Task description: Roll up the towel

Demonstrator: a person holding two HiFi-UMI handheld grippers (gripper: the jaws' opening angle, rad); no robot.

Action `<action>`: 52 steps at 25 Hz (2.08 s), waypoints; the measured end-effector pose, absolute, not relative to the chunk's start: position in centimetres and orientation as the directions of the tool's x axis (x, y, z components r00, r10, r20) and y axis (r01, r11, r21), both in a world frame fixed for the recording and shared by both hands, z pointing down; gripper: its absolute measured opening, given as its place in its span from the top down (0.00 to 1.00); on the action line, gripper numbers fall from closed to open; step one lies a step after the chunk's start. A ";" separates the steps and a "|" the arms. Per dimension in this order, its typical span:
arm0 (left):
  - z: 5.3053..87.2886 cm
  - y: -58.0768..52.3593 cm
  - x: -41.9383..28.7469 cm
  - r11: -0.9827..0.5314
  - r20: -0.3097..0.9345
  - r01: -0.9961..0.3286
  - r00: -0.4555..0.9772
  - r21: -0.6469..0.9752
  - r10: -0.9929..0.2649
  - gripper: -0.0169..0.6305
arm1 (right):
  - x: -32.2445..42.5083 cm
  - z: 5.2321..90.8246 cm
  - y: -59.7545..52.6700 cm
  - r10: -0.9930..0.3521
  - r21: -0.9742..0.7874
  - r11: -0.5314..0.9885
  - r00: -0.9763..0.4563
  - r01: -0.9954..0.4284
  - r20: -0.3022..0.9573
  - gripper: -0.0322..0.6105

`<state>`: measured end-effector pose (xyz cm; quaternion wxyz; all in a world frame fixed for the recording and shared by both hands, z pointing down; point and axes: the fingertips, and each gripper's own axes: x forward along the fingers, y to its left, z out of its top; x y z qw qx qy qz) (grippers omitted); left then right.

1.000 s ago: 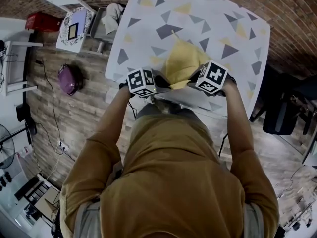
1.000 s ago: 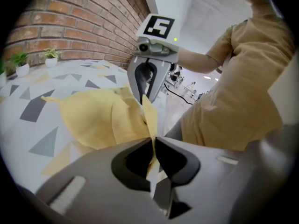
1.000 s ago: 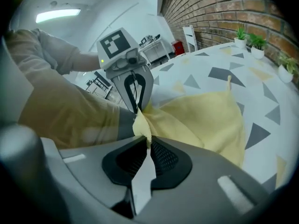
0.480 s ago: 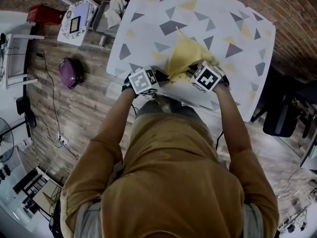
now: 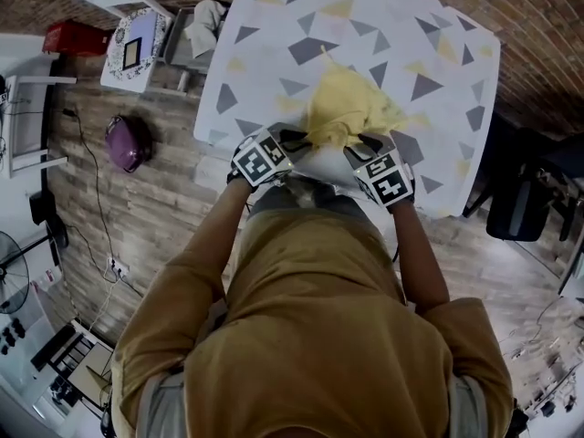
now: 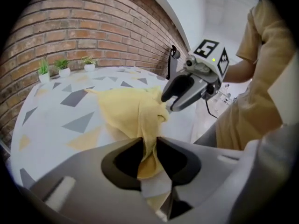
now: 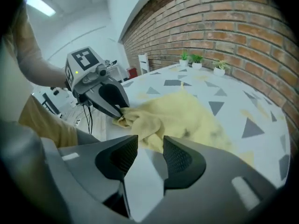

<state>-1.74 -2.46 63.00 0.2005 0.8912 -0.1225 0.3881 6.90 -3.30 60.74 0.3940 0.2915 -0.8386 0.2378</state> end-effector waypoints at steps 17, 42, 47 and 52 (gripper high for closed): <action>62.4 -2.4 -4.5 -0.881 0.712 -0.404 0.692 0.245 -0.119 0.79 | 3.0 61.5 -1.4 -0.431 -0.151 0.480 -0.383 -0.864 0.817 0.70; 64.1 0.1 -5.2 -0.993 0.826 0.110 0.563 -0.049 0.022 0.64 | 3.9 59.9 2.7 -0.195 -0.134 0.691 -0.362 -0.711 0.912 0.91; 64.5 0.3 -5.4 -0.990 0.843 0.137 0.535 -0.017 0.059 0.58 | 4.7 60.7 1.7 -0.116 -0.155 0.711 -0.331 -0.686 0.937 0.90; 63.7 0.7 -5.1 -0.997 0.816 0.074 0.576 0.019 0.058 0.54 | 5.9 63.7 1.7 -0.109 -0.115 0.705 -0.267 -0.700 0.958 0.90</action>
